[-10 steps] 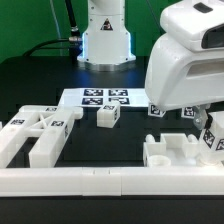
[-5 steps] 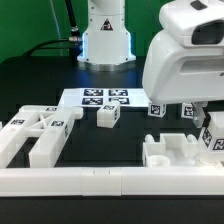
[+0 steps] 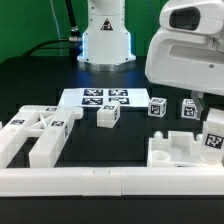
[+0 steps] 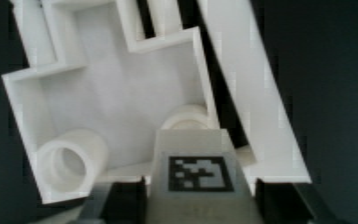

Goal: Assemble chair

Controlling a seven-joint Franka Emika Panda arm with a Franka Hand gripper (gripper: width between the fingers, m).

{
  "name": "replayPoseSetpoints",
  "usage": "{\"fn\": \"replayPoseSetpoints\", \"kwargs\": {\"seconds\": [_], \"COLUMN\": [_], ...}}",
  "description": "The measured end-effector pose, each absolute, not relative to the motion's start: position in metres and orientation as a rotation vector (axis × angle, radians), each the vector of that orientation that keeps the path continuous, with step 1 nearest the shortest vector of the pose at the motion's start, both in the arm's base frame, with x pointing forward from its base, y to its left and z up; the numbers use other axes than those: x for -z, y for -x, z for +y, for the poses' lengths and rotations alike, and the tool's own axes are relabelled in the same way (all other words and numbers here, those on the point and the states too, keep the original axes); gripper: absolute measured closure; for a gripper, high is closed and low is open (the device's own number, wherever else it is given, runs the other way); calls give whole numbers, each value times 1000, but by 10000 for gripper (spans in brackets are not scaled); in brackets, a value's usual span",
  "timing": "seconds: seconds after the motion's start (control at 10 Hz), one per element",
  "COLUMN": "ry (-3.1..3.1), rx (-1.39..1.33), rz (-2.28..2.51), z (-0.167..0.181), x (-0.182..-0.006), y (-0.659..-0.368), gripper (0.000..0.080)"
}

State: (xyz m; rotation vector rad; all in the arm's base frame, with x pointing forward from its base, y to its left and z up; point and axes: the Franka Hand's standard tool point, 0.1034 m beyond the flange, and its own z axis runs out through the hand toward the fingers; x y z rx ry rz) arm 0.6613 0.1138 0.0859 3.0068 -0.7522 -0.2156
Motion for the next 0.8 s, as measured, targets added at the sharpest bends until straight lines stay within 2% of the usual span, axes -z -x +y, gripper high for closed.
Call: {"fn": "replayPoseSetpoints", "kwargs": {"seconds": [0.8], "ry": [-2675], "rx": [220], "rz": [-1564], "z": [125], "x": [-85], "y": [-660], "gripper": [509]}}
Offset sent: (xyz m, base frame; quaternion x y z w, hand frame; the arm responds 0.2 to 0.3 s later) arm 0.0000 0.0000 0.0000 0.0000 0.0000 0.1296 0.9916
